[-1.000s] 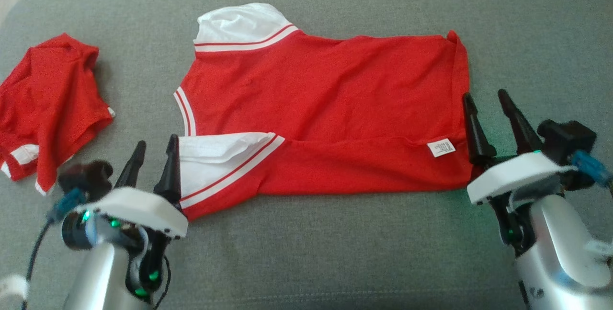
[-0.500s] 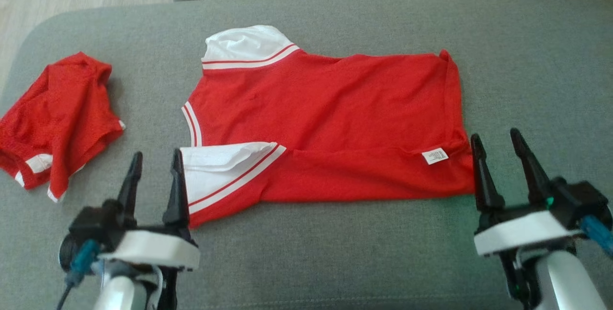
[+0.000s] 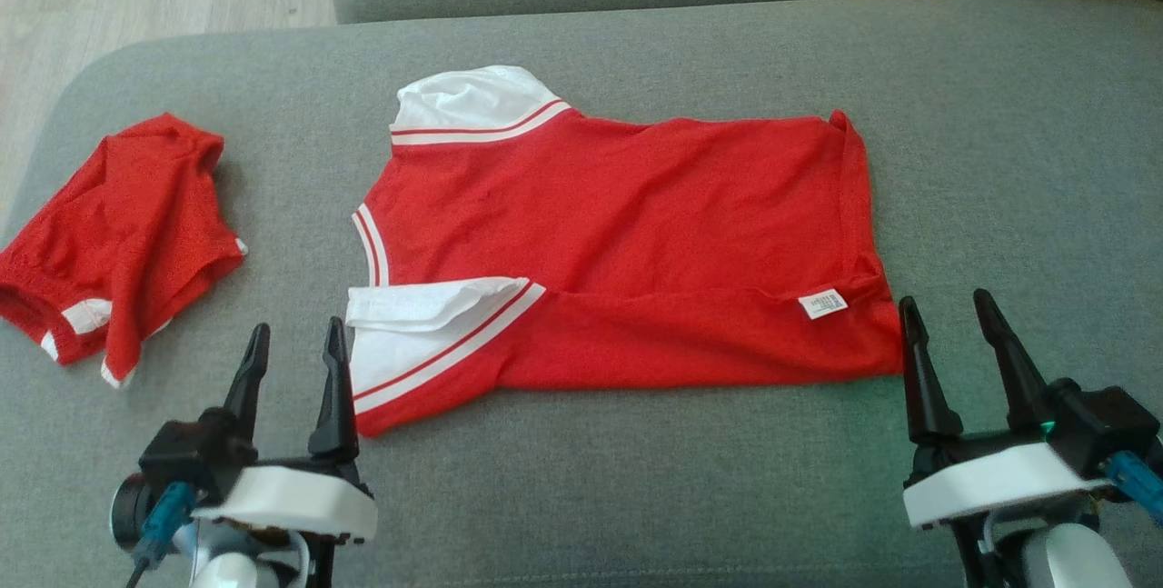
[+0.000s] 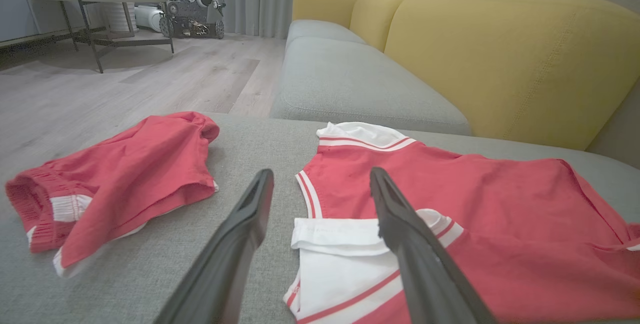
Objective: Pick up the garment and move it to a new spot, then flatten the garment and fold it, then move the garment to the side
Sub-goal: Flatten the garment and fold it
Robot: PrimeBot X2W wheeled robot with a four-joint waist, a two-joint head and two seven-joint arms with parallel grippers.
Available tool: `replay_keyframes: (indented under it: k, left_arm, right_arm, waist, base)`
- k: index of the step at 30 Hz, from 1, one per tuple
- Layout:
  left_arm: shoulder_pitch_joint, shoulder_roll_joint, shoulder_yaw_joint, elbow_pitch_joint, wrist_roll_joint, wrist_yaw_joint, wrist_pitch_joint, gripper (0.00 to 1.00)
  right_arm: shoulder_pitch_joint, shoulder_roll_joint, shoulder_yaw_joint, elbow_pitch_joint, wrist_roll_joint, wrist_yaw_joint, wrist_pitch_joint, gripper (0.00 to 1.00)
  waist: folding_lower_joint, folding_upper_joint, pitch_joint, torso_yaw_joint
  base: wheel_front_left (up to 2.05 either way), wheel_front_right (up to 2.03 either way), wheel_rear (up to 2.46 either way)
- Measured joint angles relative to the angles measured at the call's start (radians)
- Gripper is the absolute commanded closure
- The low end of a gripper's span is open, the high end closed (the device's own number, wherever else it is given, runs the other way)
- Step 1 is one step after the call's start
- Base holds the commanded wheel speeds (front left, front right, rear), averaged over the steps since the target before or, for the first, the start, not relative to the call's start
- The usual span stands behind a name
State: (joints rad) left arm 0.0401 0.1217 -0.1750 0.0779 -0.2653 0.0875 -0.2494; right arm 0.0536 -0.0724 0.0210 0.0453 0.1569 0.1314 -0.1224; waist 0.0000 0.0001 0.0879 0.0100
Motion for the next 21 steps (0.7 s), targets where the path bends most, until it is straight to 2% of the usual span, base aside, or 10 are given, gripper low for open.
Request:
replay_keyframes:
  k: [9,15,21]
  left_arm:
    - [-0.004,0.000,-0.005,0.061,-0.008,-0.029,0.017,0.00]
    - [-0.049,-0.006,-0.020,0.169,-0.067,-0.070,0.140,0.00]
    - [-0.081,-0.032,-0.027,0.288,-0.134,-0.086,0.213,0.00]
  right_arm:
    - [-0.006,0.002,-0.007,0.020,0.001,0.000,0.040,0.00]
    - [-0.086,-0.001,-0.033,0.161,0.001,0.000,0.088,0.00]
    - [-0.163,-0.001,-0.032,0.317,0.000,0.000,0.118,0.00]
  waist:
    - [0.0000,0.0000,0.013,0.001]
    - [0.0000,0.0000,0.035,-0.001]
    - [0.0000,0.0000,0.066,-0.002]
  base:
    - [0.00,0.00,0.00]
    - [0.00,0.00,0.00]
    - [0.00,0.00,0.00]
